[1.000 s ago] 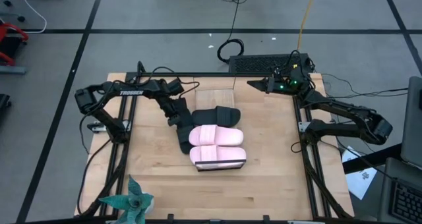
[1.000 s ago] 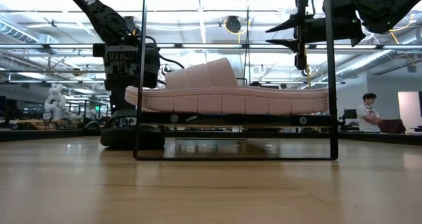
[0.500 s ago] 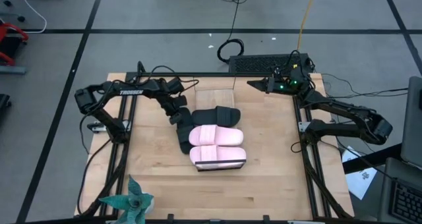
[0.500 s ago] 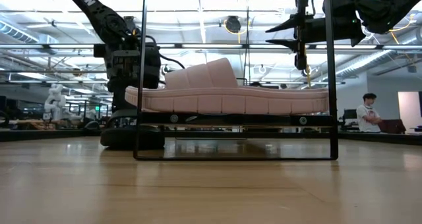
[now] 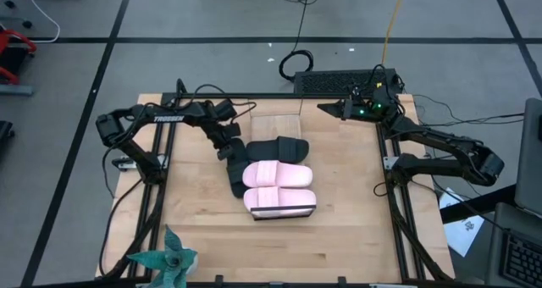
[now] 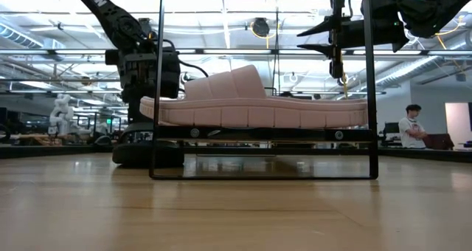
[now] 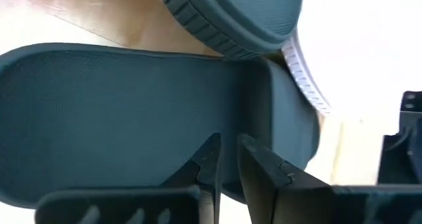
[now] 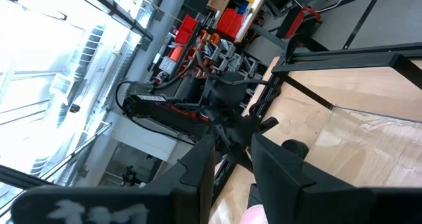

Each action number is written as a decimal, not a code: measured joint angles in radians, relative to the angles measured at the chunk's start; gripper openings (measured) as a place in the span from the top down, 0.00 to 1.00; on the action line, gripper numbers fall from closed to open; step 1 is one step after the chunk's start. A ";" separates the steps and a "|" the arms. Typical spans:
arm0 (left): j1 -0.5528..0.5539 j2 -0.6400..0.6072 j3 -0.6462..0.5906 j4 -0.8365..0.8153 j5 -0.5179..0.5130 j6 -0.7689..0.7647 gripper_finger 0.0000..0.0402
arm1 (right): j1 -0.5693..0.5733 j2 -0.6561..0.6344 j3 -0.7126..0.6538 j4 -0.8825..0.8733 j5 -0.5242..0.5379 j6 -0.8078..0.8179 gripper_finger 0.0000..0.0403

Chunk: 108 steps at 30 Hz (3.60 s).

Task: Pick and place slides into the shelf
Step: Put the black slipper on the shelf

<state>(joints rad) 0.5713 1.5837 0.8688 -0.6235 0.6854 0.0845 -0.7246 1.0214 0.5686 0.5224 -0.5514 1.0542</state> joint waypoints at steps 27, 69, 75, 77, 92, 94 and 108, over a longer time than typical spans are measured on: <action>-0.007 0.000 0.000 -0.012 0.051 0.046 0.54 | 0.000 0.000 0.000 0.000 -0.001 0.007 0.77; -0.069 0.101 0.000 -0.062 0.243 0.096 0.54 | 0.046 0.000 0.000 -0.001 0.005 0.008 0.77; -0.092 0.101 0.000 -0.054 0.171 0.097 0.58 | 0.046 0.000 0.000 -0.001 0.005 0.008 0.77; -0.092 0.101 0.000 -0.054 0.156 0.097 0.65 | 0.046 0.000 0.000 -0.001 0.005 0.008 0.77; 0.011 0.082 0.000 -0.123 0.074 0.052 0.99 | 0.046 0.000 0.000 -0.001 0.003 0.007 0.77; 0.041 0.059 0.000 -0.145 0.026 0.043 0.99 | 0.046 0.000 0.000 -0.001 0.003 0.007 0.77; 0.309 -0.277 0.133 -0.167 -0.290 -0.192 1.00 | 0.046 0.000 0.000 0.000 0.001 0.000 0.77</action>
<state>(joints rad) 0.8801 1.3069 1.0014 -0.7908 0.3954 -0.1077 -0.6788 1.0214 0.5686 0.5220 -0.5499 1.0542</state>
